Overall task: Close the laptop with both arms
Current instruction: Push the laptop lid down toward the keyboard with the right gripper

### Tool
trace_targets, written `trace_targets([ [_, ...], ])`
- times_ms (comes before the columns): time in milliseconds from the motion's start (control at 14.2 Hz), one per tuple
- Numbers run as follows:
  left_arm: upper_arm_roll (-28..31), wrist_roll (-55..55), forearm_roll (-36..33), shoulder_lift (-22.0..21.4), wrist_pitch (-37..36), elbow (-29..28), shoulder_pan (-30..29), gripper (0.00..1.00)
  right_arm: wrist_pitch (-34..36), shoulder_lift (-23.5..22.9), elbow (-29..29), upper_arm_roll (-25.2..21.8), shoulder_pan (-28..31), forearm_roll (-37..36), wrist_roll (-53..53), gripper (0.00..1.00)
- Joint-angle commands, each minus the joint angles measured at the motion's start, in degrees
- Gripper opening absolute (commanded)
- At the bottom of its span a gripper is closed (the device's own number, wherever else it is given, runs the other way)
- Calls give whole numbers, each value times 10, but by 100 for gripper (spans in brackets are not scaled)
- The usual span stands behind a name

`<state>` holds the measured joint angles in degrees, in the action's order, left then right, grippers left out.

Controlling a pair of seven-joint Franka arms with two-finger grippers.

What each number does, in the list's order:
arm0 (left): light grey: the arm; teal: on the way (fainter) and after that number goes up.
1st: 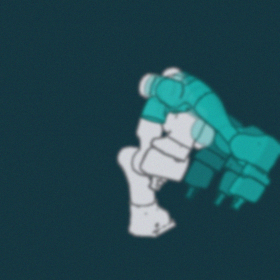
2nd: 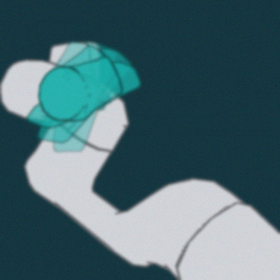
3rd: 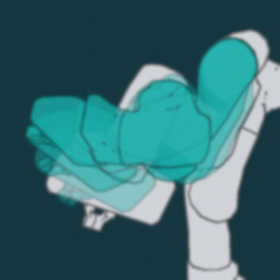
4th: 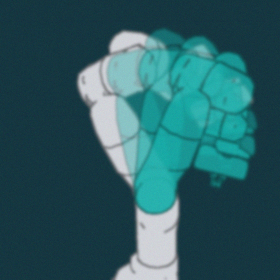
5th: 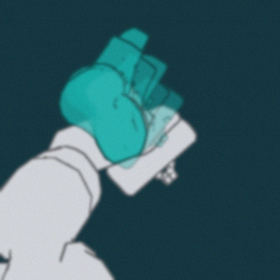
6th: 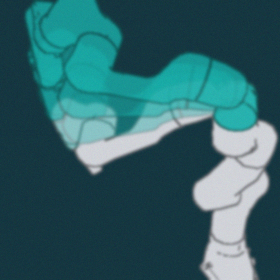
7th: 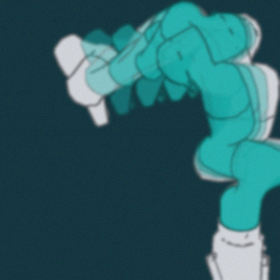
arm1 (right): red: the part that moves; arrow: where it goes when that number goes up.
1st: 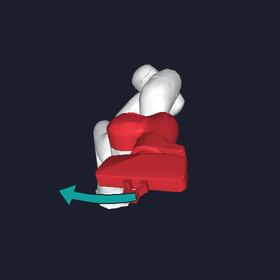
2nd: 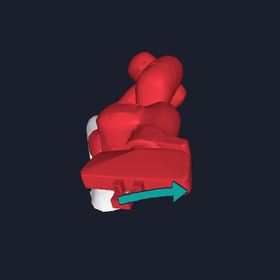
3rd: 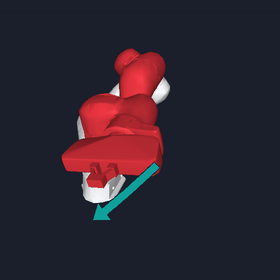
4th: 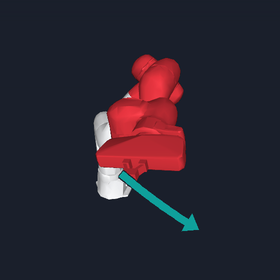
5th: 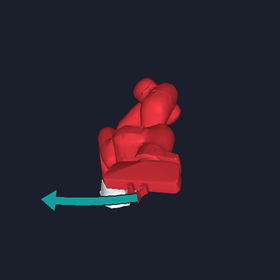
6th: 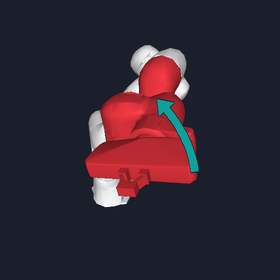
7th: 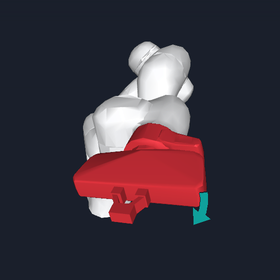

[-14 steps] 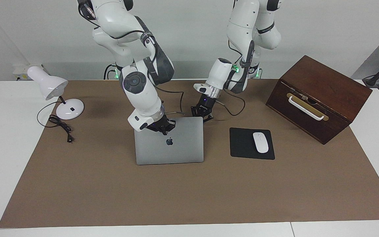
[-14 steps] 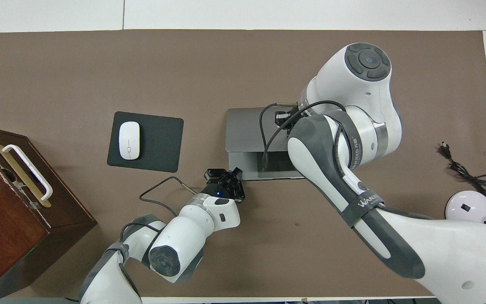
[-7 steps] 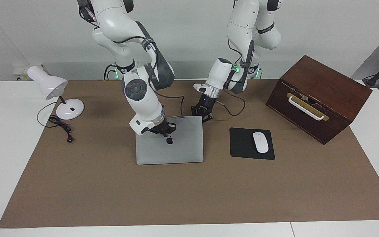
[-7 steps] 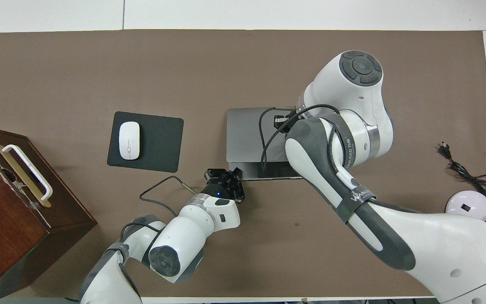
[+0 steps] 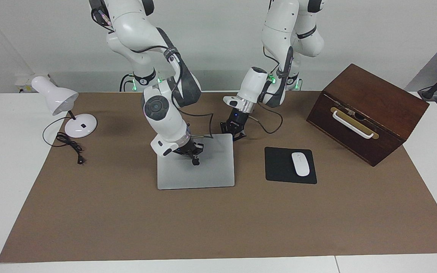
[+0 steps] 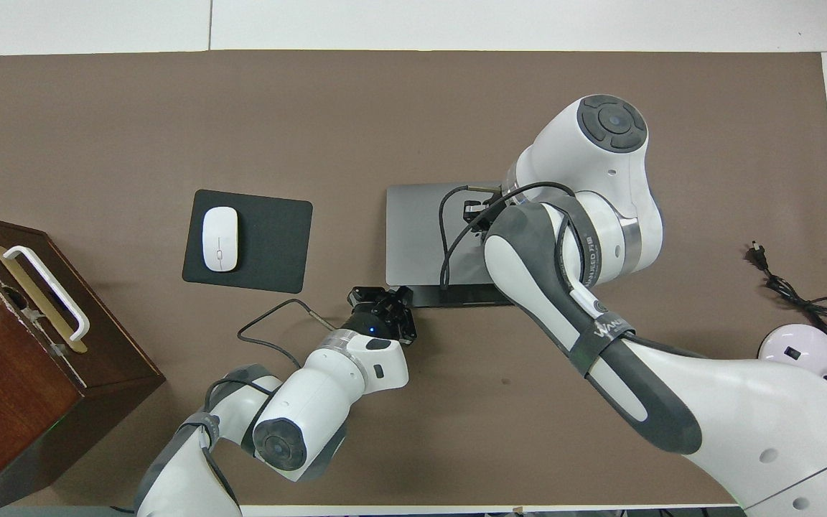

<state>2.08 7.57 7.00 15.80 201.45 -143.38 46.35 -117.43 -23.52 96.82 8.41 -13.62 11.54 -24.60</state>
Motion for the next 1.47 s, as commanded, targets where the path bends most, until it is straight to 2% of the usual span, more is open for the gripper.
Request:
trace_targets([
  [0, 13, 17, 6, 27, -7, -36, 7, 0, -14, -1, 11, 4, 7, 17, 13, 0],
  [1404, 13, 41, 6, 26, -7, -41, 4, 0, -32, -7, 24, 4, 6, 18, 11, 0],
])
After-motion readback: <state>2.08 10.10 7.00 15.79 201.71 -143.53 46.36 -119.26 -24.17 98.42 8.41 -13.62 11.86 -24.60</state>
